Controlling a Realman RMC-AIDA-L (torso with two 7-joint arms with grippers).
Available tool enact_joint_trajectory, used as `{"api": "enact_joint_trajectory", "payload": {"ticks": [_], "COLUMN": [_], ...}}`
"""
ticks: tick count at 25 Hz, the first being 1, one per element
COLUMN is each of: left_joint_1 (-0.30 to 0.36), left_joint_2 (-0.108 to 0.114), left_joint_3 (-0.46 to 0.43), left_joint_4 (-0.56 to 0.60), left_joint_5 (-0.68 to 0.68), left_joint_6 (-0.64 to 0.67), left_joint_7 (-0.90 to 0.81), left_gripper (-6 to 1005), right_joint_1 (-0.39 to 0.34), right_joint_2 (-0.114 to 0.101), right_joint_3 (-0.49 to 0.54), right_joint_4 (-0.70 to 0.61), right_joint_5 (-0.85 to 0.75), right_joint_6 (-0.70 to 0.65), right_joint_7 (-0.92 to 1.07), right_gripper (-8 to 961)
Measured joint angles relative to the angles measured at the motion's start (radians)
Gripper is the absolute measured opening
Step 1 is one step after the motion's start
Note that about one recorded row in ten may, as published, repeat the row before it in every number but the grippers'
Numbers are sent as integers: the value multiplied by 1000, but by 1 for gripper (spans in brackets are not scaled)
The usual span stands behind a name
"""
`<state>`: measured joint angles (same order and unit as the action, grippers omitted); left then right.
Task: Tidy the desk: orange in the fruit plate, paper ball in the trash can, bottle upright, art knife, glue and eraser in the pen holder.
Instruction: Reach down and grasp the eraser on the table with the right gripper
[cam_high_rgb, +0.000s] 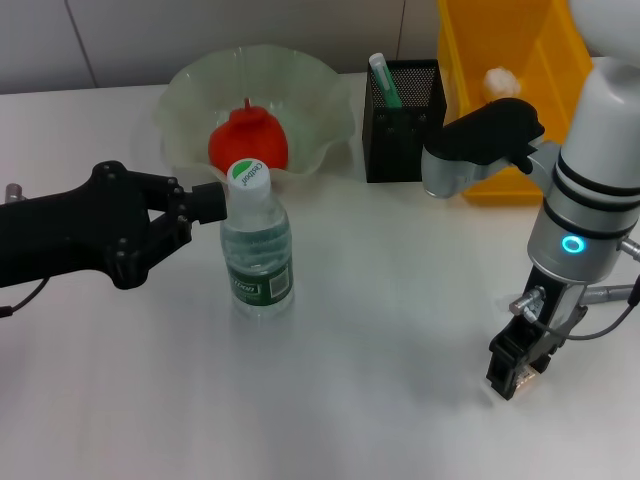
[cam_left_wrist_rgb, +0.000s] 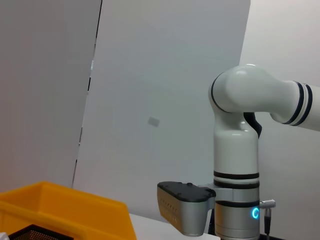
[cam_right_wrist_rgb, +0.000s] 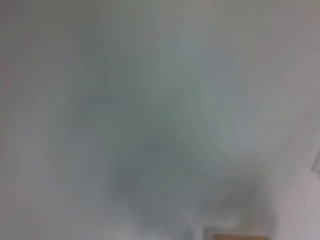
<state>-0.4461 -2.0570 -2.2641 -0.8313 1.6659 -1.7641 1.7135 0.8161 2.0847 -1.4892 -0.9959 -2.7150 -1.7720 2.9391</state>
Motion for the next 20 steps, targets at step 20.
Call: {"api": "enact_joint_trajectory", "payload": {"ticks": [20], "left_joint_1": [8], "left_joint_2": [-2], "left_joint_3": [0], "left_joint_4": [0], "left_joint_5": [-4], "left_joint_6": [0], "left_joint_7": [0], "left_gripper": [5], "right_joint_1": [1], "right_joint_2": [0], "right_joint_3": [-4], "right_joint_4": [9], "right_joint_5": [-8], "right_joint_6": [8], "right_joint_7": [2], "right_gripper": [514]}}
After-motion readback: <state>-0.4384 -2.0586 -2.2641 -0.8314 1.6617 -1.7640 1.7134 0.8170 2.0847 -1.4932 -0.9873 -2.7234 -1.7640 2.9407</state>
